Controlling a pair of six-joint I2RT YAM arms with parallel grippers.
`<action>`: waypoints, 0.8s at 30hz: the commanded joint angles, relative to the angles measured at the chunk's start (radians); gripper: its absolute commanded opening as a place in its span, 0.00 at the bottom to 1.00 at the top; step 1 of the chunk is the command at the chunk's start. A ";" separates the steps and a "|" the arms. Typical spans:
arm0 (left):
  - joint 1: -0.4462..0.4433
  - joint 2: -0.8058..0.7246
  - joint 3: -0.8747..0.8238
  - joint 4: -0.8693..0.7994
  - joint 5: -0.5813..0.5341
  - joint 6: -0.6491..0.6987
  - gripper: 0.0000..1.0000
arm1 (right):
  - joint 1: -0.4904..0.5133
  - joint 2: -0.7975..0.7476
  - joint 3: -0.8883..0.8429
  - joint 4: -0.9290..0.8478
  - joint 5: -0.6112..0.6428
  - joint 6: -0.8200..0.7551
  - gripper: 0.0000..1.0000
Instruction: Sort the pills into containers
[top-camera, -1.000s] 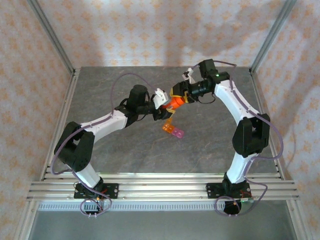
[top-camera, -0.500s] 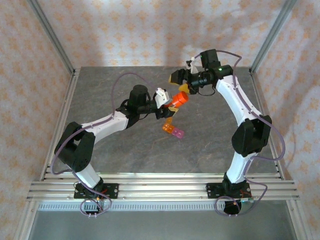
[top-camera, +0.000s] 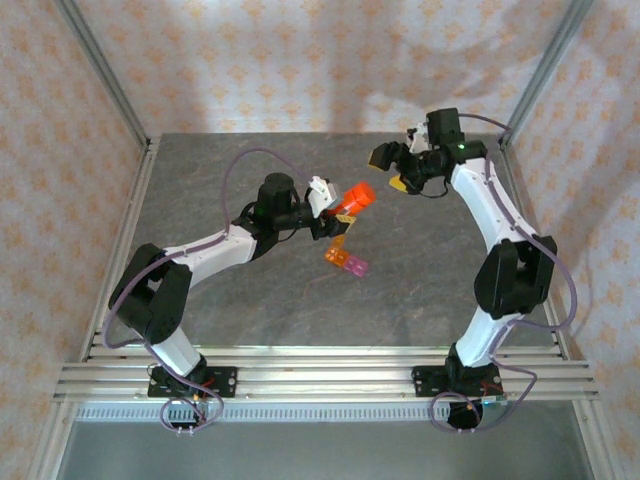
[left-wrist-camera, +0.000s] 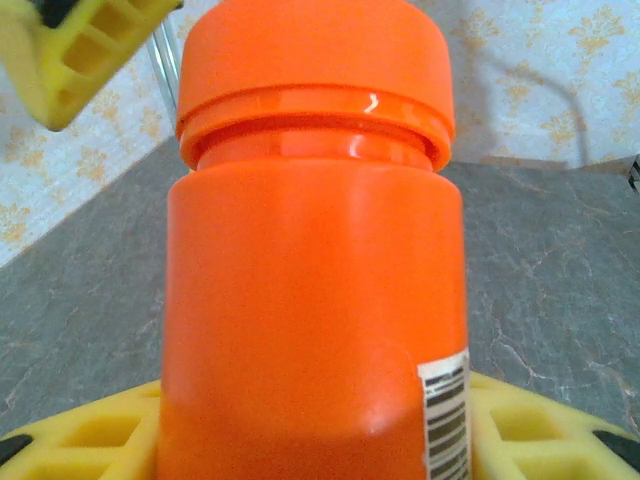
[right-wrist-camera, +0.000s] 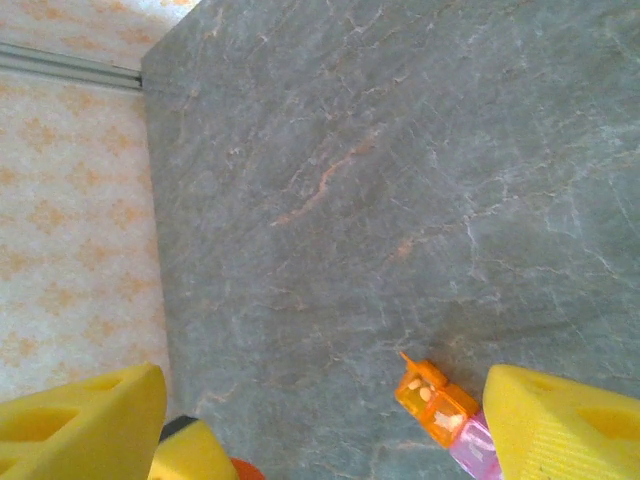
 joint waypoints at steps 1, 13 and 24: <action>0.003 -0.030 -0.005 0.037 -0.008 0.001 0.00 | 0.003 -0.107 -0.020 -0.021 0.056 -0.067 0.82; 0.010 -0.038 -0.005 0.010 0.013 0.003 0.00 | 0.011 -0.236 -0.059 -0.076 -0.067 -0.236 0.80; 0.014 -0.025 0.017 -0.015 0.039 0.003 0.00 | 0.094 -0.192 -0.021 -0.157 -0.070 -0.371 0.81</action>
